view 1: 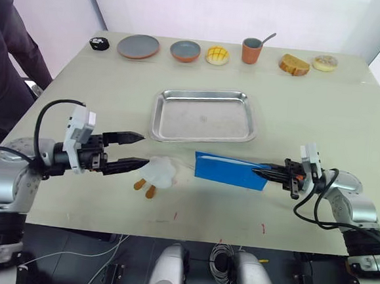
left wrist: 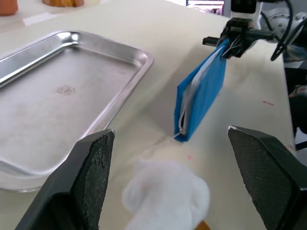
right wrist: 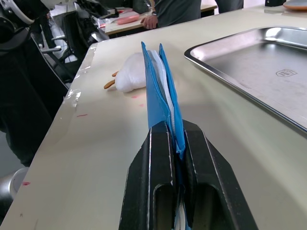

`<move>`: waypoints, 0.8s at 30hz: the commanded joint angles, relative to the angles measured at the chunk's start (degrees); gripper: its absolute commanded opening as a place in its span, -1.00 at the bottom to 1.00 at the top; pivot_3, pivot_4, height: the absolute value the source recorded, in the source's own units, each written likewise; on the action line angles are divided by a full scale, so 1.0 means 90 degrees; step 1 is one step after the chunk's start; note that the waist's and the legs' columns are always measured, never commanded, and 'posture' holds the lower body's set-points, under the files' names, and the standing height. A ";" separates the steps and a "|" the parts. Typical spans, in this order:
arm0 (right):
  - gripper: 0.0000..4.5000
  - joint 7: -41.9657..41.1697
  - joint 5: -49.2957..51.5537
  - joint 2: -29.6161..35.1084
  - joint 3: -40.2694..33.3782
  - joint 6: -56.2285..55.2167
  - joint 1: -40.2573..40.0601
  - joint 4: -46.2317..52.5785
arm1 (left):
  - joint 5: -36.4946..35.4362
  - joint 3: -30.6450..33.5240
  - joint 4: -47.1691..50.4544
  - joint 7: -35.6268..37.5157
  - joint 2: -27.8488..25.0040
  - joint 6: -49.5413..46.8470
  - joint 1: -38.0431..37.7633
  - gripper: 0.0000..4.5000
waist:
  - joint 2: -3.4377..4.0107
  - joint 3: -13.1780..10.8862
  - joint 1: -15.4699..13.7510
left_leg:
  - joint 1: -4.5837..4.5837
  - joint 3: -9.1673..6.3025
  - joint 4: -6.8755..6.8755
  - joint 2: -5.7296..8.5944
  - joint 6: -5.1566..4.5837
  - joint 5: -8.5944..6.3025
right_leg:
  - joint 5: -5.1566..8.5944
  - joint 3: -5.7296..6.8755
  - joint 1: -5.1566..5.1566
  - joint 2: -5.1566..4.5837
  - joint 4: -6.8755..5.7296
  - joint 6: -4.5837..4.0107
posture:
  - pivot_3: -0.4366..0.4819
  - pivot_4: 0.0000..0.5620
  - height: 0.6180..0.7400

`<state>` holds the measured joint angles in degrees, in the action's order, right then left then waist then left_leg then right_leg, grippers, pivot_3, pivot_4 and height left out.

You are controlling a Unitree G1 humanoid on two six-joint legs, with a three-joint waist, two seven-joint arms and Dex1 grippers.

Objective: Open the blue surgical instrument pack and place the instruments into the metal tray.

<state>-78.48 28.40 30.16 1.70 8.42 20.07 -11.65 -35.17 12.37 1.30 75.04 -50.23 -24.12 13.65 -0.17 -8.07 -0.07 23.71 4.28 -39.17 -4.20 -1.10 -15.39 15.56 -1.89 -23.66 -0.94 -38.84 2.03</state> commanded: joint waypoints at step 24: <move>-1.00 0.0017 -0.0106 0.0089 0.0045 0.0130 -0.0022 0.0281 | 0.1983 -0.1948 -0.2060 -0.0091 0.1849 0.2424 0.1702 0.77 | -0.0004 0.0001 -0.0043 | 0.0000 0.0001 -0.0002 0.0001 0.0000 0.0000 | -0.0001 -0.0007 0.0000 0.0005 0.0000 0.0000 | -0.05 -0.47 1.00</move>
<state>-78.24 27.97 30.51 1.75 9.58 20.13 -10.47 -17.58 -5.07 -17.21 73.76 -33.99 -3.92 28.00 -0.20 -8.06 -0.46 23.71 4.29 -39.18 -4.18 -1.10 -15.38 15.56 -1.95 -23.66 -0.89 -38.85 2.04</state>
